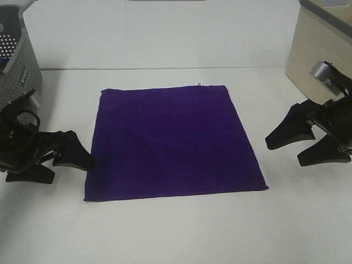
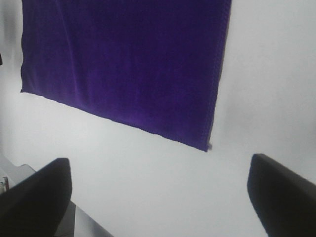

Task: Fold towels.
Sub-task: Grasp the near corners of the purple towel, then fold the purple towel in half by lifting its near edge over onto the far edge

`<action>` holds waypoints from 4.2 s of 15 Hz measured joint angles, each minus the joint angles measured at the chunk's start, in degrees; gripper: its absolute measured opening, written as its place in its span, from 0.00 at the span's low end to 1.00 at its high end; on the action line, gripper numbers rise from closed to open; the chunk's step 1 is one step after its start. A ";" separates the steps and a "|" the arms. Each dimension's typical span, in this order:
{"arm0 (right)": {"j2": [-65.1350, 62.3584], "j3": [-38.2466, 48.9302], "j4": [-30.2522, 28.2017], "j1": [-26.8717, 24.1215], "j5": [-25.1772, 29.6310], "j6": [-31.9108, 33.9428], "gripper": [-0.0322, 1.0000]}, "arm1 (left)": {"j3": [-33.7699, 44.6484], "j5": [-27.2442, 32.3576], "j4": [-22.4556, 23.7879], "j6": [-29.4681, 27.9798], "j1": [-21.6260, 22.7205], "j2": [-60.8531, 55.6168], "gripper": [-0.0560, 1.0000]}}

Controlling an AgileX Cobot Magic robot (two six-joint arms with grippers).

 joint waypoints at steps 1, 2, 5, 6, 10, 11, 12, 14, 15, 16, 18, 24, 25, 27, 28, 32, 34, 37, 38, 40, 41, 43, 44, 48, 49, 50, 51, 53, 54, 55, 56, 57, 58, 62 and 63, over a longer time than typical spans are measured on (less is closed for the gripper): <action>0.00 0.00 0.06 0.00 0.00 0.00 0.94 | 0.00 -0.11 0.00 0.00 0.00 1.26 0.99; 0.00 0.00 0.17 0.00 0.00 0.06 0.94 | -0.11 -0.17 -0.06 0.00 0.00 1.66 0.99; 0.00 0.00 0.23 0.00 -0.92 0.06 0.94 | -0.23 -0.40 -0.06 0.00 0.00 1.66 0.99; 0.00 0.00 0.69 0.00 -1.60 0.46 0.94 | -0.23 -0.46 -0.06 0.00 0.00 1.66 0.99; 1.26 -0.06 2.18 0.00 -4.13 1.03 0.94 | -0.23 -0.69 0.46 0.00 0.00 1.66 0.99; 2.75 -0.11 2.18 0.00 -4.81 1.03 0.94 | -0.23 -0.74 0.46 0.00 0.00 1.66 0.99; 4.58 -0.11 2.23 0.00 -5.56 1.03 0.94 | -0.29 -0.74 0.63 0.00 0.00 1.66 0.99; 7.16 -0.29 2.41 0.00 -6.42 0.97 0.94 | -0.29 -0.74 0.63 0.00 0.00 1.66 0.99; 8.88 -0.69 2.58 0.00 -6.59 0.97 0.94 | -0.29 -0.74 0.63 0.00 0.00 1.66 0.99; 10.20 -1.26 2.86 0.00 -6.70 0.97 0.93 | -0.29 -0.74 0.74 0.00 0.00 1.66 0.99; 11.40 -2.29 3.95 0.00 -6.59 0.97 0.93 | -0.29 -0.69 0.92 0.00 0.00 1.83 0.99; 13.29 -2.92 6.99 1.03 -5.84 1.09 0.89 | -2.01 2.92 0.23 0.00 -1.09 4.81 0.97; 13.46 -2.98 7.16 1.95 -6.13 1.15 0.88 | -2.46 3.21 0.23 -0.52 -1.78 5.21 0.97; 15.58 -4.30 7.22 9.40 -6.30 3.38 0.80 | -7.96 6.93 5.10 -10.14 -6.82 8.54 0.93; 17.13 -6.19 6.13 11.40 -5.50 6.02 0.79 | -11.06 9.40 9.00 -15.53 -8.71 10.14 0.91; 21.72 -15.07 -2.12 18.51 -1.03 17.59 0.69 | -23.26 16.50 22.63 -34.66 -15.41 15.13 0.87; 21.89 -16.79 -6.53 20.40 -1.49 21.77 0.60 | -25.90 16.96 25.32 -39.59 -16.90 16.04 0.81; 22.40 -16.96 -8.25 20.74 -2.98 22.98 0.23 | -26.36 15.07 26.64 -40.68 -17.07 16.90 0.50; 22.63 -16.96 -8.31 20.80 -3.09 23.09 0.11 | -26.36 14.32 26.99 -40.68 -17.07 17.19 0.37; 22.69 -16.96 -8.25 20.86 -2.86 23.32 0.05 | -26.36 13.24 27.50 -40.16 -17.07 17.42 0.11; 22.69 -16.96 -8.25 20.86 -2.86 23.32 0.05 | -26.36 13.24 27.50 -40.16 -17.07 17.42 0.11; 22.69 -16.96 -8.08 20.86 -1.83 23.38 0.05 | -26.36 13.46 27.50 -37.87 -17.07 17.53 0.07; 22.46 -16.90 -8.19 20.86 -0.86 23.49 0.05 | -26.36 13.58 27.50 -36.73 -17.07 17.48 0.07; 16.39 -15.41 -11.34 21.03 0.52 23.55 0.05 | -23.84 15.53 31.05 -35.64 -17.19 13.06 0.07; 13.01 -14.78 -11.00 21.03 1.26 23.55 0.05 | -22.17 15.53 31.05 -35.64 -17.25 10.60 0.07; 9.05 -13.98 -10.66 21.03 1.83 23.55 0.05 | -20.40 15.64 31.11 -35.58 -17.30 7.73 0.07; 5.96 -13.75 -10.60 21.03 2.23 23.55 0.05 | -19.54 15.81 31.11 -35.47 -17.30 5.10 0.07; 1.09 -13.92 -10.43 21.03 0.52 23.55 0.05 | -20.05 14.38 31.34 -35.47 -17.30 0.97 0.07; -0.06 -14.78 -10.60 21.03 -0.92 23.55 0.05 | -21.43 13.24 31.68 -35.47 -17.30 -0.34 0.07; -0.23 -16.39 -11.00 21.03 -2.46 23.55 0.05 | -23.72 11.80 31.74 -35.64 -17.30 -0.86 0.07; -0.06 -18.11 -11.29 21.03 -4.01 23.55 0.05 | -26.18 10.31 31.74 -35.64 -17.30 -0.69 0.07; 0.57 -20.57 -11.29 21.03 -5.56 23.55 0.05 | -28.53 9.17 31.74 -35.64 -17.30 0.00 0.07; 1.78 -23.20 -11.40 21.03 -7.39 23.55 0.05 | -30.83 8.31 31.74 -35.64 -17.30 1.15 0.07; 11.17 -33.46 -12.83 21.03 -8.94 23.55 0.05 | -39.02 7.33 32.89 -35.47 -17.13 8.54 0.07; 14.21 -35.92 -12.83 21.03 -8.94 23.78 0.05 | -42.40 6.99 34.38 -34.95 -16.96 11.23 0.07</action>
